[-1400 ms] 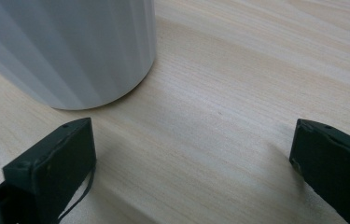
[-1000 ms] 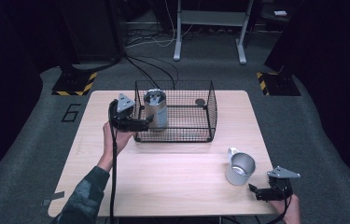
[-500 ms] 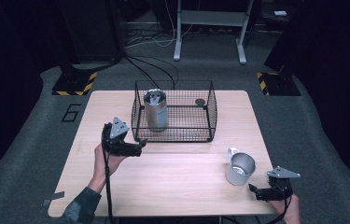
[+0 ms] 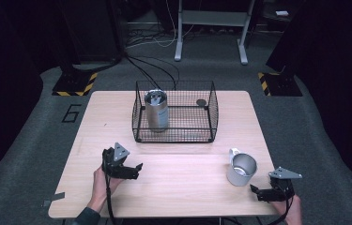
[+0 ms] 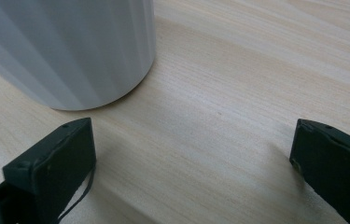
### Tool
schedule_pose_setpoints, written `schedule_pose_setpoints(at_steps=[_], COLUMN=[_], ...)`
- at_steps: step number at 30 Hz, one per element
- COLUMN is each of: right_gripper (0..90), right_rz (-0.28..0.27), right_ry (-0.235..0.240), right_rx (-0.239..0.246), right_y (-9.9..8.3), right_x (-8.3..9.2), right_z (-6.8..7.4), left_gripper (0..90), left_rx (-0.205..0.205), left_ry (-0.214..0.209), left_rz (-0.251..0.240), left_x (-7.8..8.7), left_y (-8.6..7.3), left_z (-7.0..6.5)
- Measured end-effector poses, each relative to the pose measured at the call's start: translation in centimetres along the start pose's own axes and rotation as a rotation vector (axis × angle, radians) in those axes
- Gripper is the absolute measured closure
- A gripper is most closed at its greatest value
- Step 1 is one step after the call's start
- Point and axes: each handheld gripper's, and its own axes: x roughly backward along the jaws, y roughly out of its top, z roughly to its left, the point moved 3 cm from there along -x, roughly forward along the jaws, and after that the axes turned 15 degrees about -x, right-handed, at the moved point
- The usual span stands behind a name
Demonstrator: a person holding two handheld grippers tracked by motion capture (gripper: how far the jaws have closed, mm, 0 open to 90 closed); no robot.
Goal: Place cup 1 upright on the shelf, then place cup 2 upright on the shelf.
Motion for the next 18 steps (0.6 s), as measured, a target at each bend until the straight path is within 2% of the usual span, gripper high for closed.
schedule_pose_setpoints(at_steps=[2, 4, 13, 16, 18], right_gripper=[0.0, 0.0, 0.0, 0.0, 0.0], right_rz=[0.0, 0.0, 0.0, -0.002, -0.001], right_ry=[0.0, -0.001, -0.002, -0.002, -0.002], right_rx=[0.0, 0.0, 0.0, 0.005, 0.004], right_y=[0.0, 0.0, 0.0, 0.0, 0.0], right_x=[0.0, 0.0, 0.0, 0.0, 0.0], right_z=[0.0, 0.0, 0.0, -0.1, -0.1], left_gripper=[0.0, 0.0, 0.0, 0.0, 0.0], left_rx=[0.023, 0.019, 0.065, 0.06, 0.08], left_ry=[-0.025, -0.027, -0.024, -0.033, -0.031], left_rz=[0.023, 0.046, 0.062, 0.075, 0.062], left_x=[-0.6, -1.0, -1.9, -2.1, -2.2], left_y=[-0.8, -1.4, -2.9, -3.3, -3.5], left_z=[-0.2, -0.2, -0.2, -0.2, -0.2])
